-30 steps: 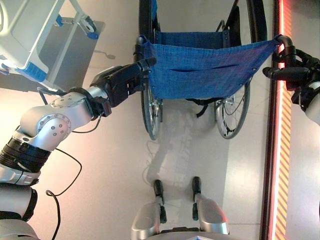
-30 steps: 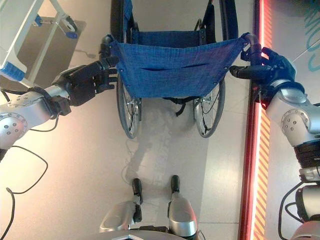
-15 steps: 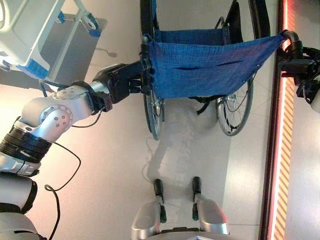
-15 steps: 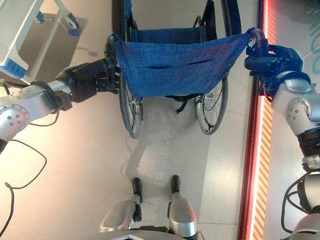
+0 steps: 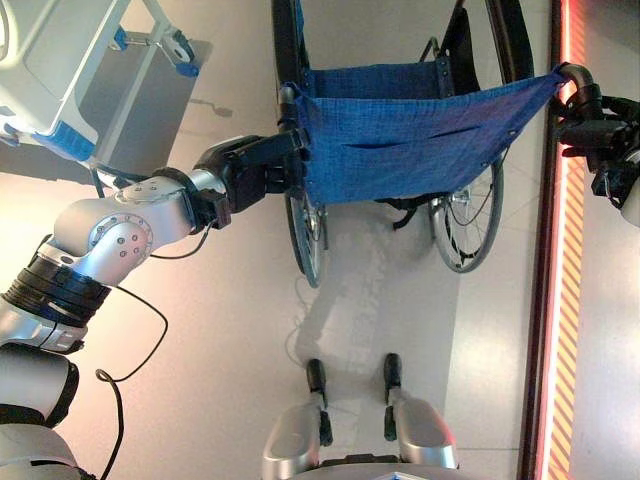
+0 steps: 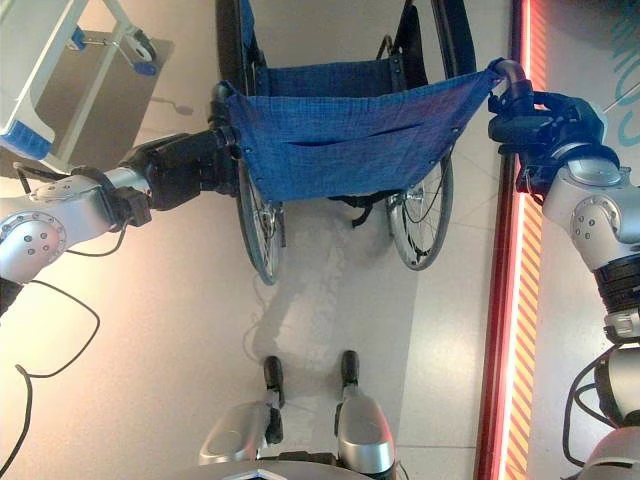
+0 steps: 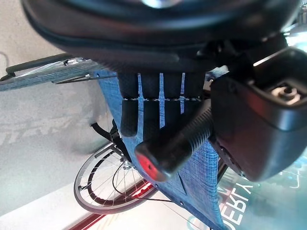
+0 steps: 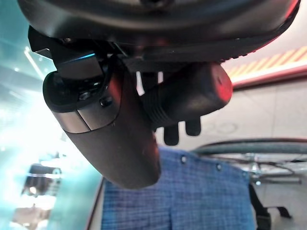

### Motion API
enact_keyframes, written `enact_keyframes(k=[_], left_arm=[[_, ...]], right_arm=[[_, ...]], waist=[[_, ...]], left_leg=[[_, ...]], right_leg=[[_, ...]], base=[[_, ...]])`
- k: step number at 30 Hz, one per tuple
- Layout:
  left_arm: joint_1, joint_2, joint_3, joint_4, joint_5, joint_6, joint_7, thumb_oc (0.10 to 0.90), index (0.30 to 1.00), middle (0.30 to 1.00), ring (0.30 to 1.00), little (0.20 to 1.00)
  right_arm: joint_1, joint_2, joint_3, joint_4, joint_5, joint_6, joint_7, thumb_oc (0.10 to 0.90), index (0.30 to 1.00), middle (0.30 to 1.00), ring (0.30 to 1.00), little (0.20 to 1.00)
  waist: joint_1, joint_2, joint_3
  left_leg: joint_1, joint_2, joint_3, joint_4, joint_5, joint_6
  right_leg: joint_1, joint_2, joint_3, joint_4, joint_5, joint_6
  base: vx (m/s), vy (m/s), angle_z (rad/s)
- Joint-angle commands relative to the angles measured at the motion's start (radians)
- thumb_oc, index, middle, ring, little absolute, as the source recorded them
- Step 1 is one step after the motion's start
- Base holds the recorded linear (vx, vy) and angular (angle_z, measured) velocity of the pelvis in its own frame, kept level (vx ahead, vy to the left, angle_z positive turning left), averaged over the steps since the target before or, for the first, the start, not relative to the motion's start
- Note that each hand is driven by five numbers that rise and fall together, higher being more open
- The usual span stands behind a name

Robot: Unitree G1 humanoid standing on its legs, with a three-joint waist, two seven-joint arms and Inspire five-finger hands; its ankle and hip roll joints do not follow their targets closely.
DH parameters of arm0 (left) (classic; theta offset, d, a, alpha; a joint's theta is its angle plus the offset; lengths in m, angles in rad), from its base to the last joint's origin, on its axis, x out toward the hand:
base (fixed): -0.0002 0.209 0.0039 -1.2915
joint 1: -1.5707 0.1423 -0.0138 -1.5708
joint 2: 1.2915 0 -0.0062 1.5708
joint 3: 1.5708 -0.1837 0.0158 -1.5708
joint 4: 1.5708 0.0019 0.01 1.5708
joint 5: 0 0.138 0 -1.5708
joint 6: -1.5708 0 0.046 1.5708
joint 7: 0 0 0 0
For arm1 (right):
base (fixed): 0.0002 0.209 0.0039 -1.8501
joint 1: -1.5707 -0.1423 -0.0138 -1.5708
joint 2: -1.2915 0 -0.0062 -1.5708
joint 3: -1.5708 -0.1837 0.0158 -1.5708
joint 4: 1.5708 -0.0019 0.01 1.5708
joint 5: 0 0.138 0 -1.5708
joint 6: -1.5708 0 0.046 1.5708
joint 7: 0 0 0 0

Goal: Push the wheelchair next to the bed

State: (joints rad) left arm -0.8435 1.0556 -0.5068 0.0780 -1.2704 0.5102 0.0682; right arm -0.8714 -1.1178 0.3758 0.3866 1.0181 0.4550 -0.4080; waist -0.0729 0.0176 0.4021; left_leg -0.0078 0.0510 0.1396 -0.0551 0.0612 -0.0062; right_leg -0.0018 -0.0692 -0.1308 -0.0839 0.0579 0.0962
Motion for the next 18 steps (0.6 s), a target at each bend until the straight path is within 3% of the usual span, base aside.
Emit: enact_keyframes(k=[1,4,5,7,10,11,15,18], left_arm=[[-0.082,0.027,0.111,0.007,-0.026,-0.119,0.011,0.400,0.300,0.300,0.300,0.300],[-0.047,0.036,0.158,0.006,-0.011,-0.104,0.020,0.400,0.300,0.300,0.300,0.300],[-0.043,0.037,0.163,0.005,-0.010,-0.103,0.020,0.400,0.300,0.300,0.300,0.300],[-0.005,0.035,0.210,0.000,-0.004,-0.094,0.029,0.400,0.300,0.300,0.300,0.300],[0.043,0.029,0.255,-0.010,-0.010,-0.088,0.048,0.400,0.300,0.300,0.300,0.300],[0.078,0.032,0.287,-0.017,-0.015,-0.084,0.060,0.400,0.300,0.300,0.300,0.300],[0.171,0.025,0.355,-0.019,-0.009,-0.104,0.057,0.400,0.300,0.300,0.300,0.300],[0.266,0.023,0.423,-0.041,-0.002,-0.110,0.055,0.400,0.300,0.300,0.300,0.300]], right_arm=[[-0.050,-0.039,0.002,-0.086,-0.012,-0.033,0.050,0.400,0.300,0.300,0.300,0.300],[-0.040,-0.034,-0.013,-0.119,-0.004,-0.003,0.063,0.400,0.300,0.300,0.300,0.300],[-0.040,-0.034,-0.014,-0.123,-0.003,0.001,0.062,0.400,0.300,0.300,0.300,0.300],[-0.019,-0.023,-0.030,-0.177,0.005,0.037,0.040,0.400,0.300,0.300,0.300,0.300],[0.013,-0.001,-0.043,-0.203,-0.023,0.049,0.050,0.400,0.300,0.300,0.300,0.300],[0.031,0.011,-0.045,-0.220,-0.040,0.055,0.057,0.400,0.300,0.300,0.300,0.300],[0.068,0.032,-0.041,-0.229,-0.066,0.049,0.086,0.400,0.300,0.300,0.300,0.300],[0.122,0.042,-0.061,-0.252,-0.088,0.058,0.128,0.400,0.300,0.300,0.300,0.300]], waist=[[0.028,-0.045,-0.115],[0.035,-0.087,-0.111],[0.036,-0.091,-0.110],[0.046,-0.112,-0.092],[0.065,-0.101,-0.090],[0.083,-0.082,-0.093],[0.132,-0.019,-0.095],[0.166,-0.001,-0.103]], left_leg=[[-0.048,0.062,-0.016,0.115,-0.014,-0.055],[-0.082,0.114,-0.003,0.265,-0.040,-0.061],[-0.091,0.119,-0.002,0.292,-0.037,-0.061],[-0.183,0.150,0.004,0.495,0.008,-0.056],[-0.244,0.098,-0.025,0.522,0.012,-0.037],[-0.268,0.055,-0.021,0.457,0.044,-0.037],[-0.344,0.011,-0.020,0.216,0.221,-0.093],[-0.348,-0.024,-0.047,0.066,0.258,-0.100]], right_leg=[[-0.051,0.060,-0.027,0.161,-0.075,-0.055],[-0.043,0.061,-0.048,0.189,-0.076,-0.068],[-0.042,0.061,-0.049,0.191,-0.076,-0.070],[-0.021,0.077,-0.047,0.208,-0.086,-0.093],[-0.004,0.095,-0.020,0.233,-0.107,-0.100],[0.011,0.117,-0.001,0.246,-0.129,-0.102],[0.067,0.193,0.041,0.241,-0.169,-0.119],[0.126,0.210,0.094,0.240,-0.198,-0.115]], base=[[0.09,-0.200,0.10],[0.11,-0.251,0.08],[0.11,-0.266,-0.03],[0.14,-0.231,-0.16],[0.21,-0.006,-0.20],[0.31,0.102,-0.20],[0.42,0.130,-0.24],[0.60,0.216,-0.74]])
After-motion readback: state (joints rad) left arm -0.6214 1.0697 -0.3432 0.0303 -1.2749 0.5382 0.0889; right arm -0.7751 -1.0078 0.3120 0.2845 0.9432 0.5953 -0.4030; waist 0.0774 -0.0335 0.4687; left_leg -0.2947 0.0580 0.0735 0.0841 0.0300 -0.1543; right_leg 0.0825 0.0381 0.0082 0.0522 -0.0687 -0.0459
